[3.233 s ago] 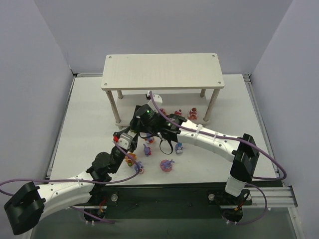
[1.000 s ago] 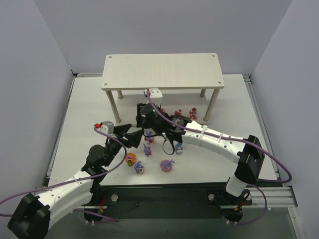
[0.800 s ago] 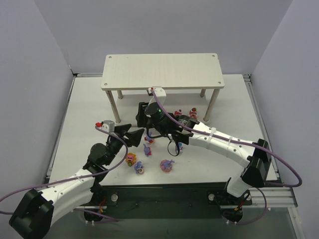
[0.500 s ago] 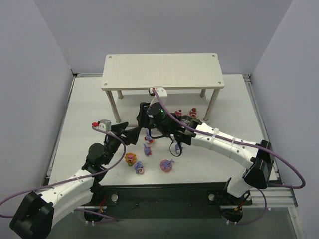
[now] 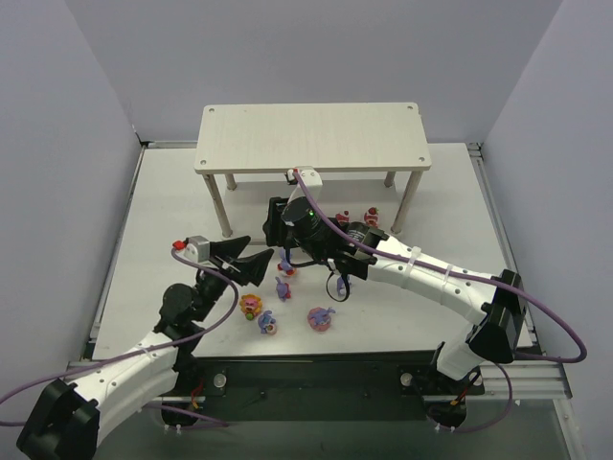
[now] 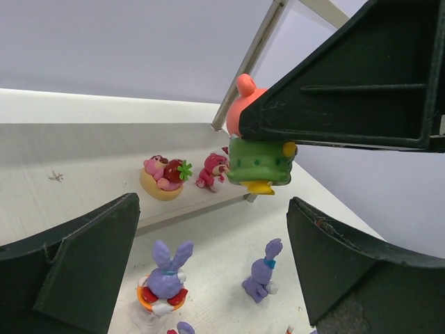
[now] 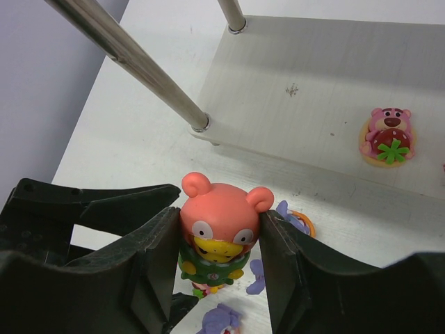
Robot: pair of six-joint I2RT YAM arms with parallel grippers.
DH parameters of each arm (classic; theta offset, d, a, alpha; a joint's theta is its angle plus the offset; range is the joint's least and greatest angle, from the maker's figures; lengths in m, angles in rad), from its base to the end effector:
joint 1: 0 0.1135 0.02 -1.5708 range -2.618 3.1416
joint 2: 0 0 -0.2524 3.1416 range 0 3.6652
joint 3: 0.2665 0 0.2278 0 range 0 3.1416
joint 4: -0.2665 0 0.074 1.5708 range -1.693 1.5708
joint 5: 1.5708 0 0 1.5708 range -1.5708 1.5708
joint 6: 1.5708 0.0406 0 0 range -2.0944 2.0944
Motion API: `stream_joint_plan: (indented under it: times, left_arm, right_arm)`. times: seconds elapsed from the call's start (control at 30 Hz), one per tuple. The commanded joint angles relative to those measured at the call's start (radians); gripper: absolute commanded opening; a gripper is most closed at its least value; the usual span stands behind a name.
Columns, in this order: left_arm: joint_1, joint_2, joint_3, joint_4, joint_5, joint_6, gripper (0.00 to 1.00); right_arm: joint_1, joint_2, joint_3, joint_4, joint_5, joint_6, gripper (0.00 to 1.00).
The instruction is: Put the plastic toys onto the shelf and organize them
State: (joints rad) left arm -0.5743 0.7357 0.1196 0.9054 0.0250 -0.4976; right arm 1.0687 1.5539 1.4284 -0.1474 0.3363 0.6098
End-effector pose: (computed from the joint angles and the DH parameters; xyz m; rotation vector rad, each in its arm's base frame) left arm 0.1310 -0.0860 0.2376 0.0738 1.3373 -0.9314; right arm 0.1799 0.2999 0.3676 -0.1941 1.9077 0.8579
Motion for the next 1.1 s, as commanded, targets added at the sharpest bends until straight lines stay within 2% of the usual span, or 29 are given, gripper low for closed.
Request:
stream_joint_plan:
  times: [0.0,0.37,0.5,0.8,1.07]
  left_arm:
    - [0.004,0.034,0.021,0.084,-0.002,-0.010,0.97]
    - [0.027,0.085,0.020,0.058,-0.148,-0.055,0.97]
    - [0.040,0.080,0.023,0.066,-0.114,-0.059,0.97]
    - [0.040,0.028,-0.034,0.144,0.087,-0.033,0.97]
    - [0.041,0.020,-0.018,0.165,0.073,-0.039,0.97]
  right_arm:
    - [0.010,-0.020,0.009,0.005,0.015,0.004,0.01]
    - [0.017,-0.046,-0.020,0.003,-0.010,0.005,0.01]
    - [0.017,-0.037,-0.019,0.002,0.003,0.004,0.01]
    - [0.008,-0.009,0.017,-0.001,0.041,-0.005,0.01]
    - [0.010,0.017,0.023,-0.003,0.038,0.001,0.01]
